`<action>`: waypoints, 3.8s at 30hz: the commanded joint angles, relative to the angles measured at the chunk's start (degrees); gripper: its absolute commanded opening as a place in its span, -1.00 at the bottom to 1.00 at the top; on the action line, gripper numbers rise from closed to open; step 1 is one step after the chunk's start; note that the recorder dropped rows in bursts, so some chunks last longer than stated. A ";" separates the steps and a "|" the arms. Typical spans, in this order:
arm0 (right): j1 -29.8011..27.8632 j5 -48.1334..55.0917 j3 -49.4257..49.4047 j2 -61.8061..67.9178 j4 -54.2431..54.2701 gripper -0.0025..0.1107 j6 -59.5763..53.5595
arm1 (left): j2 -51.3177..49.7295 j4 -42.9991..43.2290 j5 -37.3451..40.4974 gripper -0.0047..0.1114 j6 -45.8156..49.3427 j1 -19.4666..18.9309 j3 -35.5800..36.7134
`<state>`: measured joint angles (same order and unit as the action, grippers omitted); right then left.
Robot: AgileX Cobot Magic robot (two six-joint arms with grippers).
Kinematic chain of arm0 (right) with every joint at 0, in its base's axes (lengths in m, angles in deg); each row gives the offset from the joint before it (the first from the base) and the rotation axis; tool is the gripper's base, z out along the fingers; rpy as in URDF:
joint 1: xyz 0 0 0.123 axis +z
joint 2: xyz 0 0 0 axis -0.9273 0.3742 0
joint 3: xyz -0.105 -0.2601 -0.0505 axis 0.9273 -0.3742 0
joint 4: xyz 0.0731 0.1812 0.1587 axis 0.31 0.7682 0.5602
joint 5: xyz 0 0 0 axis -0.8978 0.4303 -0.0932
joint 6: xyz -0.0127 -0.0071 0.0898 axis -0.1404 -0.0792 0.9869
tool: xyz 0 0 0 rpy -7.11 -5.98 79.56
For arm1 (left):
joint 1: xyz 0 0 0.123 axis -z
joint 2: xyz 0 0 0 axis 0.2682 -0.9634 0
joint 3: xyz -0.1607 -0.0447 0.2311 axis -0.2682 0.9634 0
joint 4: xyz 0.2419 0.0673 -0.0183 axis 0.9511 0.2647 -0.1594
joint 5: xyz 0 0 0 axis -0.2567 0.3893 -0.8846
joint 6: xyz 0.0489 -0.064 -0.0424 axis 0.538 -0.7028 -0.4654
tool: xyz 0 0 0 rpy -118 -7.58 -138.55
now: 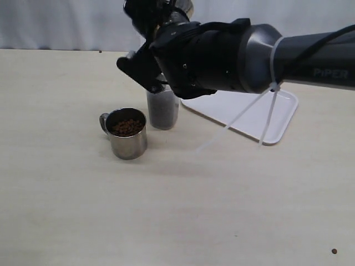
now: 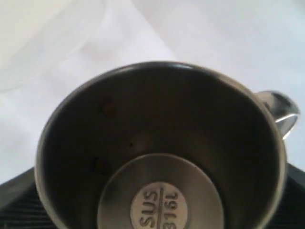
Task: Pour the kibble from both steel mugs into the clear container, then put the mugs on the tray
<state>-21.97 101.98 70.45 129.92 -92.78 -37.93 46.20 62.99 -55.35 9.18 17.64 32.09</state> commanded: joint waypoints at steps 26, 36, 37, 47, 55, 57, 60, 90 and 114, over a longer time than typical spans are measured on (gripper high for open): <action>-49.94 -99.22 -41.50 3.53 21.34 -0.87 41.09 | 0.20 0.05 -0.60 -0.92 0.00 -0.07 0.14; -49.94 -98.37 -40.91 7.59 20.43 0.43 39.67 | 0.20 0.05 -0.21 -0.92 0.00 -0.07 0.14; -49.94 -98.37 -40.91 7.17 21.11 0.59 40.83 | 0.20 0.05 -0.08 -0.92 0.00 -0.07 0.14; -50.07 -94.93 -41.03 -5.06 15.84 0.92 56.21 | 0.20 0.05 -0.32 -0.92 0.00 -0.07 0.14; -49.85 -61.01 -49.20 -34.05 17.33 -0.29 92.80 | 0.20 0.05 -0.32 -0.92 0.00 -0.07 0.14; -49.85 -61.30 -57.53 -46.19 26.53 -0.85 83.74 | 0.20 0.05 -0.32 -0.92 0.00 -0.07 0.14; -49.85 -58.78 -69.72 -64.95 41.56 -0.87 72.52 | 0.20 0.05 -0.32 -0.92 0.00 -0.07 0.14; -49.06 -70.04 -81.52 -96.87 12.45 -0.87 109.61 | 0.20 0.05 -0.43 -0.92 0.00 -0.07 0.14; -46.70 -31.00 -81.52 -111.92 84.18 -0.87 50.97 | 0.20 0.05 -0.33 -0.92 0.00 -0.07 0.14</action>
<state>-68.69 64.19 -10.82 19.76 -18.11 26.21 46.20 62.99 -55.35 9.18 17.64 32.09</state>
